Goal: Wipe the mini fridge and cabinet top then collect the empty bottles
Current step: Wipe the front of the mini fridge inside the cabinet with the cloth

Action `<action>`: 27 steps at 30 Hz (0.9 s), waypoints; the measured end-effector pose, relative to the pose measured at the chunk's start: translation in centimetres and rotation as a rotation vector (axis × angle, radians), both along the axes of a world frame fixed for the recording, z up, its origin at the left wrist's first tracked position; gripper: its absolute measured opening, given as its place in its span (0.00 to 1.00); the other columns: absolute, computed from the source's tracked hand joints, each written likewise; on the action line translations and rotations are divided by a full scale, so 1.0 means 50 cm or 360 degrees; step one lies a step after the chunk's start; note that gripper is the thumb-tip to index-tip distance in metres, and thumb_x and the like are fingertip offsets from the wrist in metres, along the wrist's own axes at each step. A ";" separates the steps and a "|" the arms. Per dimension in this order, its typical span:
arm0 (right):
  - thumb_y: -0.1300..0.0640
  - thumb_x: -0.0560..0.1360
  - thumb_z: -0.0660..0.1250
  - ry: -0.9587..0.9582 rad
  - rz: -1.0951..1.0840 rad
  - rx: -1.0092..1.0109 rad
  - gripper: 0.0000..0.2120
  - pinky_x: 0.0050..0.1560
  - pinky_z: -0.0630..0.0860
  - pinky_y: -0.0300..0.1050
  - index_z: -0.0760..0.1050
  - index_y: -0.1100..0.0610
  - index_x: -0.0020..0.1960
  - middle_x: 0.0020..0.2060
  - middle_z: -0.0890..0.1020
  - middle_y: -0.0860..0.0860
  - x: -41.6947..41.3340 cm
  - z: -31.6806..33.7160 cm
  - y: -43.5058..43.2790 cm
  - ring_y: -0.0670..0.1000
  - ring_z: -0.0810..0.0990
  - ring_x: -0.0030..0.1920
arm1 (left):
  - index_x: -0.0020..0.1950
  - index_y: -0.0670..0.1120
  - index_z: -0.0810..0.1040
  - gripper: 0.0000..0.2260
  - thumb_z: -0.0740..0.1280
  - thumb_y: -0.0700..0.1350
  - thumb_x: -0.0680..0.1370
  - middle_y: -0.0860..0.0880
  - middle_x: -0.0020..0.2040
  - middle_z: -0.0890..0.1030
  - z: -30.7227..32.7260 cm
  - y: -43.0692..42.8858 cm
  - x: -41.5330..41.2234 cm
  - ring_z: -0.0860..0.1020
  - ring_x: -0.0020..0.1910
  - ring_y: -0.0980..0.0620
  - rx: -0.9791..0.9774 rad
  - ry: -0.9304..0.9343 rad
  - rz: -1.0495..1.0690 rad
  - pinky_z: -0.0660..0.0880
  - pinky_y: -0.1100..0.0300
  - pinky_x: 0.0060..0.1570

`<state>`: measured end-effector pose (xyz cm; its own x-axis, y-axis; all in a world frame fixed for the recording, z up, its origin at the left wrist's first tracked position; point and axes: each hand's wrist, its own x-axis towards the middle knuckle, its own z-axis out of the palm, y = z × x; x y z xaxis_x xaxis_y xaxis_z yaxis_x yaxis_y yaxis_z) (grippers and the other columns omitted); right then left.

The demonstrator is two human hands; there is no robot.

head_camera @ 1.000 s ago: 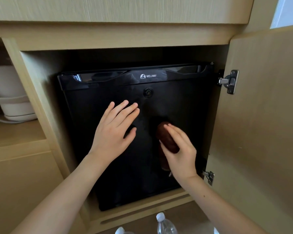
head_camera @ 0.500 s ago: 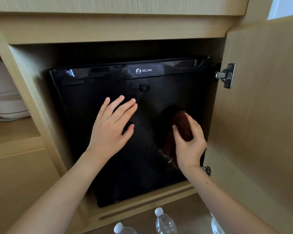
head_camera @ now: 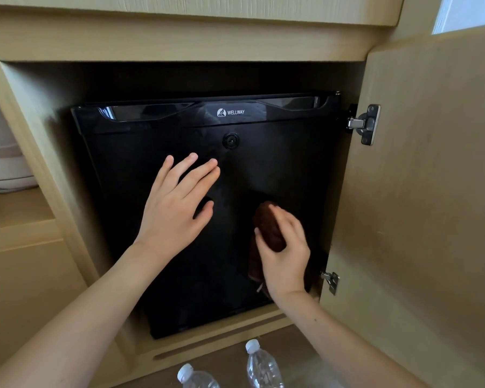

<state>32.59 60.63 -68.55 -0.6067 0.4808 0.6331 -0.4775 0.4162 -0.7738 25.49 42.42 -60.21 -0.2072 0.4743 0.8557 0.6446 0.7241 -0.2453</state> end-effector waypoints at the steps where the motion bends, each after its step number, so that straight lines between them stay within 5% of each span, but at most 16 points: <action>1: 0.62 0.74 0.73 -0.0025 0.0045 0.0076 0.23 0.66 0.71 0.32 0.76 0.51 0.68 0.63 0.77 0.45 0.002 -0.007 -0.001 0.40 0.74 0.65 | 0.71 0.43 0.75 0.23 0.69 0.43 0.76 0.48 0.71 0.75 0.000 0.001 0.000 0.65 0.74 0.44 0.0002 0.0000 0.0005 0.53 0.44 0.78; 6: 0.62 0.74 0.74 0.0033 -0.0204 -0.0146 0.21 0.66 0.72 0.35 0.78 0.55 0.66 0.61 0.79 0.47 -0.014 0.021 0.056 0.38 0.76 0.62 | 0.71 0.43 0.74 0.23 0.69 0.43 0.76 0.48 0.71 0.74 0.001 0.001 0.003 0.65 0.74 0.44 -0.0003 -0.0009 -0.0010 0.53 0.44 0.78; 11: 0.64 0.75 0.73 0.0014 -0.0137 -0.0178 0.21 0.60 0.70 0.24 0.77 0.54 0.67 0.61 0.77 0.46 -0.005 0.009 0.020 0.36 0.74 0.63 | 0.72 0.43 0.73 0.25 0.69 0.45 0.75 0.49 0.73 0.73 0.003 -0.008 0.002 0.64 0.75 0.43 -0.0074 -0.0034 0.0036 0.51 0.45 0.78; 15: 0.64 0.73 0.75 0.0003 -0.0071 -0.0066 0.21 0.61 0.70 0.26 0.79 0.55 0.65 0.58 0.79 0.46 -0.003 0.005 0.026 0.37 0.76 0.60 | 0.71 0.43 0.74 0.26 0.74 0.45 0.74 0.49 0.72 0.74 -0.002 0.002 0.006 0.64 0.75 0.44 0.0031 -0.0052 -0.0011 0.50 0.46 0.78; 20: 0.60 0.76 0.73 -0.0040 -0.0323 -0.0462 0.21 0.66 0.73 0.37 0.76 0.50 0.68 0.61 0.79 0.45 -0.023 0.029 0.066 0.41 0.76 0.61 | 0.71 0.44 0.74 0.27 0.75 0.45 0.74 0.49 0.72 0.73 -0.007 0.006 0.006 0.63 0.76 0.45 0.0085 -0.0056 -0.0020 0.49 0.48 0.79; 23: 0.63 0.75 0.73 -0.0015 -0.0192 -0.0262 0.22 0.61 0.69 0.25 0.76 0.51 0.67 0.60 0.77 0.46 -0.006 0.001 0.022 0.38 0.75 0.61 | 0.71 0.44 0.74 0.27 0.75 0.45 0.74 0.49 0.72 0.73 -0.010 0.009 0.004 0.63 0.76 0.44 0.0076 -0.0032 -0.0004 0.49 0.47 0.78; 27: 0.63 0.74 0.74 -0.0053 -0.0061 -0.0157 0.21 0.58 0.69 0.23 0.77 0.49 0.64 0.59 0.78 0.44 0.004 -0.020 0.014 0.36 0.75 0.61 | 0.72 0.44 0.74 0.27 0.74 0.46 0.73 0.48 0.73 0.73 -0.013 0.011 0.000 0.62 0.76 0.43 0.0054 0.0017 0.0054 0.49 0.46 0.78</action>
<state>32.79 61.31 -69.55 -0.6066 0.5630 0.5613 -0.4359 0.3549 -0.8271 25.51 42.94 -60.88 -0.2134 0.4375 0.8735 0.6169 0.7537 -0.2268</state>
